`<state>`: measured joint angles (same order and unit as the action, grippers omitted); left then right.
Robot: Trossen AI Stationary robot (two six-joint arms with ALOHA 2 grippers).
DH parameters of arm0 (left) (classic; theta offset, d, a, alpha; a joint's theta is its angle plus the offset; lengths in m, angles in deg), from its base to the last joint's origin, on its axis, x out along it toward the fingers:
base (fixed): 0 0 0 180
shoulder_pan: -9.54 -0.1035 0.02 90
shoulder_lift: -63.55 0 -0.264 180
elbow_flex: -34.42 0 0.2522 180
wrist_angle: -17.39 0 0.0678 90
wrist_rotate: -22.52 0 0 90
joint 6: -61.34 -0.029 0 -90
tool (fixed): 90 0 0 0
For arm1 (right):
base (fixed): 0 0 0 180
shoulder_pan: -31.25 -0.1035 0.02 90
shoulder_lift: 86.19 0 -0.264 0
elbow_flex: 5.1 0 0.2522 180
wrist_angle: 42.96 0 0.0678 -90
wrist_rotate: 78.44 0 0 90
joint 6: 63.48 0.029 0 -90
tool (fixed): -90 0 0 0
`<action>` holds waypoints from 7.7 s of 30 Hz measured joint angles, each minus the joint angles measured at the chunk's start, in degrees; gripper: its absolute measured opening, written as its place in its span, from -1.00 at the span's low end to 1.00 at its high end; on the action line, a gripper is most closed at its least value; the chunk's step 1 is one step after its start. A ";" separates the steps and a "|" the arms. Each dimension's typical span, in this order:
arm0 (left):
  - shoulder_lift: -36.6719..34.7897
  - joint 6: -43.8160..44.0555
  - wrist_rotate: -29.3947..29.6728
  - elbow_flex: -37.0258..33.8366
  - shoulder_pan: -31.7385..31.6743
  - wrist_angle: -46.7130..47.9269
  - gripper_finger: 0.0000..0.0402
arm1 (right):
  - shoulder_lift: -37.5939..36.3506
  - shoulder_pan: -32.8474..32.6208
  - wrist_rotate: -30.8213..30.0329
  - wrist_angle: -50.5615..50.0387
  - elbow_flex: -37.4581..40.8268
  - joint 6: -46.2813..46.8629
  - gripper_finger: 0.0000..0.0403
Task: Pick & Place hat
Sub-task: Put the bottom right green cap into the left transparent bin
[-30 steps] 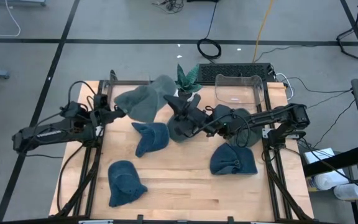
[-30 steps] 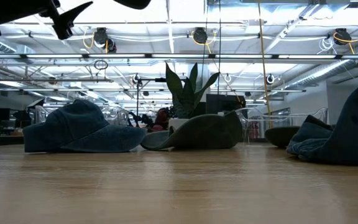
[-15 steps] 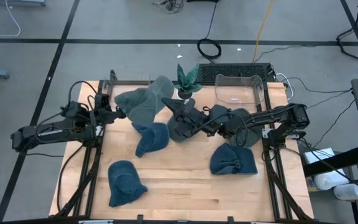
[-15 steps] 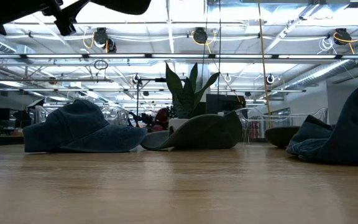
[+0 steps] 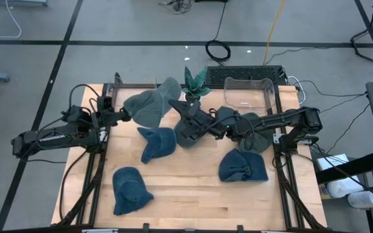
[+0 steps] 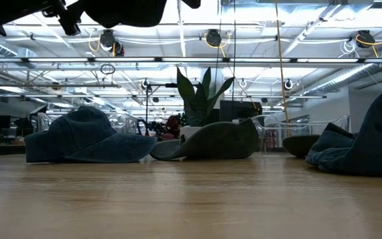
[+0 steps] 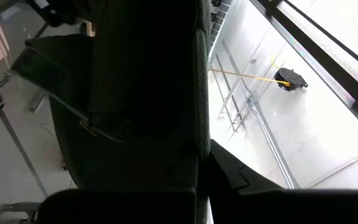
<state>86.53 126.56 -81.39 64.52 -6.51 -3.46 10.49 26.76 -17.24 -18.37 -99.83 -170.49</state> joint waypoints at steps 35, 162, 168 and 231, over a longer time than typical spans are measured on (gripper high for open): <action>0.00 -15.46 -2.08 0.00 -0.06 -0.19 -0.89 | 0.00 -0.49 -0.98 -0.78 0.00 0.78 -0.86; 54.66 6.66 88.92 27.26 -12.89 44.16 -0.90 | 0.00 -27.84 -20.60 -8.13 13.79 73.31 -0.98; 58.50 12.27 88.41 27.26 -12.56 42.62 -0.90 | 0.00 -28.63 -20.59 -8.15 13.79 74.31 -0.98; 48.52 -13.03 42.71 27.23 -9.70 14.56 0.98 | -0.07 -27.34 -17.47 -6.34 13.79 76.22 -0.98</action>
<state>135.05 113.53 -38.68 91.76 -16.22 11.10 10.42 -0.58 -34.71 -24.71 -86.03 -94.26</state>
